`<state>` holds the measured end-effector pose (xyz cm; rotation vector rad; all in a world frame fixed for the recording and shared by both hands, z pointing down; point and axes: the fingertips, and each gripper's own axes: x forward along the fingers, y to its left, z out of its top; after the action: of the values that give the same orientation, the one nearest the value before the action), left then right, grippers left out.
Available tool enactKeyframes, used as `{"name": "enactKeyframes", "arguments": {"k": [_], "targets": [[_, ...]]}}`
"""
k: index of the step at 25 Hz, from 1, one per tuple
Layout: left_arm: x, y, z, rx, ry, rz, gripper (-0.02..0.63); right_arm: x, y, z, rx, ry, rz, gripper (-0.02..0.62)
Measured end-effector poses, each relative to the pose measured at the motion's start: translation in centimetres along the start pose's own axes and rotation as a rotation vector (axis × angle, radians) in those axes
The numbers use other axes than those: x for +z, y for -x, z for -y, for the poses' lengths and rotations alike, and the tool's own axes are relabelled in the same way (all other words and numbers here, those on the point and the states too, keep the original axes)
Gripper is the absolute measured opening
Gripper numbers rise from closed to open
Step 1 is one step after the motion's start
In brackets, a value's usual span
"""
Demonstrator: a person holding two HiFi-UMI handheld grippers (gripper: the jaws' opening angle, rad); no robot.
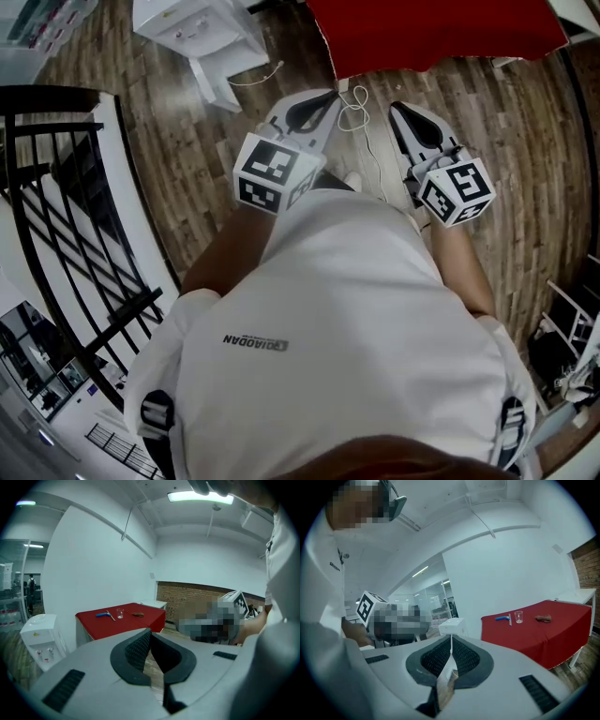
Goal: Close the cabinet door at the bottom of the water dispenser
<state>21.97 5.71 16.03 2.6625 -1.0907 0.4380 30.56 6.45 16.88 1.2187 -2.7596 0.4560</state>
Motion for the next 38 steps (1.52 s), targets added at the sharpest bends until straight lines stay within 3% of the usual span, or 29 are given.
{"name": "enactKeyframes", "arguments": {"k": [6, 12, 24, 31, 38], "targets": [[-1.0, 2.6, -1.8, 0.086, 0.03, -0.009, -0.004, -0.7, -1.3, -1.5, 0.063, -0.018, -0.008, 0.023], [-1.5, 6.5, -5.9, 0.236, 0.092, 0.019, -0.005, -1.6, -4.0, -3.0, 0.143, -0.022, -0.037, 0.023], [-3.6, 13.5, -10.8, 0.441, 0.179, 0.035, -0.005, -2.0, -9.9, -7.8, 0.308, -0.003, -0.089, 0.024], [-5.5, 17.0, -15.5, 0.499, 0.219, 0.04, -0.004, -1.9, -14.5, -10.6, 0.343, 0.029, -0.117, 0.023], [-8.9, 21.7, -22.2, 0.558, 0.254, 0.023, -0.005, -3.5, -20.8, -12.4, 0.309, 0.032, -0.185, 0.023]]}}
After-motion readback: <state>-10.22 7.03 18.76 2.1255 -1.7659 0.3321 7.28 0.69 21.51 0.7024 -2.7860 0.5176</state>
